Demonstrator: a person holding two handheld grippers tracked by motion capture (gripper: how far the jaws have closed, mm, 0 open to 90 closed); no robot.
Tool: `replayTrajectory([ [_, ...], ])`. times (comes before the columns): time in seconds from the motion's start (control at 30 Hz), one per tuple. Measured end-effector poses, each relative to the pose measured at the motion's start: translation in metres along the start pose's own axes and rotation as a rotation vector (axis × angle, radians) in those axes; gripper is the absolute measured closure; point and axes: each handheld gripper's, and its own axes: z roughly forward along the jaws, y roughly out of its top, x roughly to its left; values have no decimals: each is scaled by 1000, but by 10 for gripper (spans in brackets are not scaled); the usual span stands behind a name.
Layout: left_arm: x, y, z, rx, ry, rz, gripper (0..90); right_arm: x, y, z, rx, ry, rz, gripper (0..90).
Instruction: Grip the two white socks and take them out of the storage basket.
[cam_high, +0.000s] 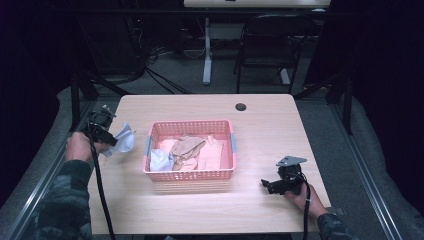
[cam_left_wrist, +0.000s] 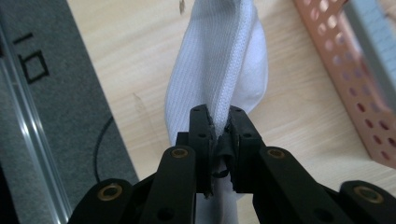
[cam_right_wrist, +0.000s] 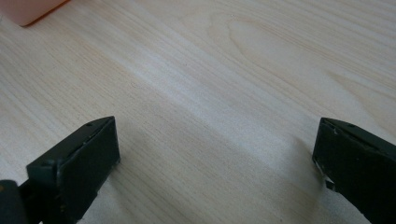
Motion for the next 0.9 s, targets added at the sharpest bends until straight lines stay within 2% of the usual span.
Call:
replayTrajectory([
  [0.2, -3, -11, 30, 32, -28, -24, 794, 0, 0, 0, 1, 0, 0, 0],
  [0.33, -2, -19, 46, 45, -54, -61, 793, 0, 0, 0, 1, 0, 0, 0],
  [0.6, -1, -24, 61, 40, -61, -98, 792, 0, 0, 0, 1, 0, -1, 0],
  [0.77, 1, -27, 66, 21, -82, -124, 773, 0, 0, 0, 0, 1, 0, 0],
  [0.8, 1, -27, 65, 18, -82, -126, 739, 0, 0, 0, 0, 0, 0, 0],
  [0.9, 1, -27, 61, -8, -64, -130, 541, 0, 0, 0, 1, -1, 1, 0],
])
